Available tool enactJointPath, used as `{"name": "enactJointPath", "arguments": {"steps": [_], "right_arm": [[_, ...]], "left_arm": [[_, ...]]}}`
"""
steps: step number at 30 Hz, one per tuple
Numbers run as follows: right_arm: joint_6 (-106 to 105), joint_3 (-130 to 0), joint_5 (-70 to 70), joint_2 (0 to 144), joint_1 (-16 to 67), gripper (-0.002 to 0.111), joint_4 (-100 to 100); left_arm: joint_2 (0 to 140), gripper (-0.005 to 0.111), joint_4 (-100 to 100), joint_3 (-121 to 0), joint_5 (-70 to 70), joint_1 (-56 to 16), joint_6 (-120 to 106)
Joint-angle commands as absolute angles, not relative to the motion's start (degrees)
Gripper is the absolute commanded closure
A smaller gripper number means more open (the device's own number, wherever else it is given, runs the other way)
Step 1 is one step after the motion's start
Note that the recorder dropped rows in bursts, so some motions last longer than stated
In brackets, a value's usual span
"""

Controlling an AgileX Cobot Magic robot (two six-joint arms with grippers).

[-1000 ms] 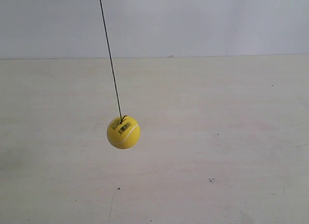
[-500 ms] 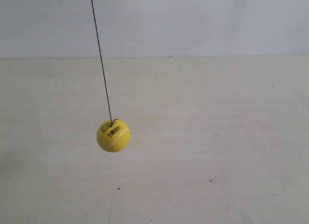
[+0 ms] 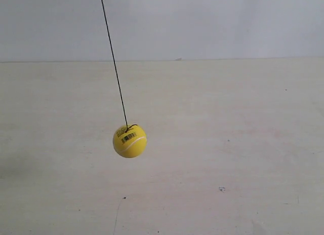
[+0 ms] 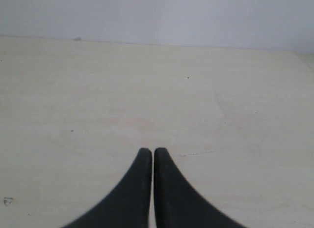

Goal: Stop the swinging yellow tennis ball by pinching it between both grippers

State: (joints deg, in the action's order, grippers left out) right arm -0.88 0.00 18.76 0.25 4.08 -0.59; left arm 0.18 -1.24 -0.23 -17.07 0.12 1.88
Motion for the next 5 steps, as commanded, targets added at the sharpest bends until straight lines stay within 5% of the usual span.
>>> {"name": "enactJointPath", "arguments": {"steps": [1, 5], "right_arm": [[-1.01, 0.0, 18.51, 0.0, 3.9, 0.108, -0.53], [-1.01, 0.0, 18.51, 0.0, 3.9, 0.108, -0.53]], "left_arm": [[0.0, 0.102, -1.04, 0.0, -16.88, -0.07, 1.71], [0.0, 0.102, -1.04, 0.0, -16.88, -0.07, 1.71]]}}
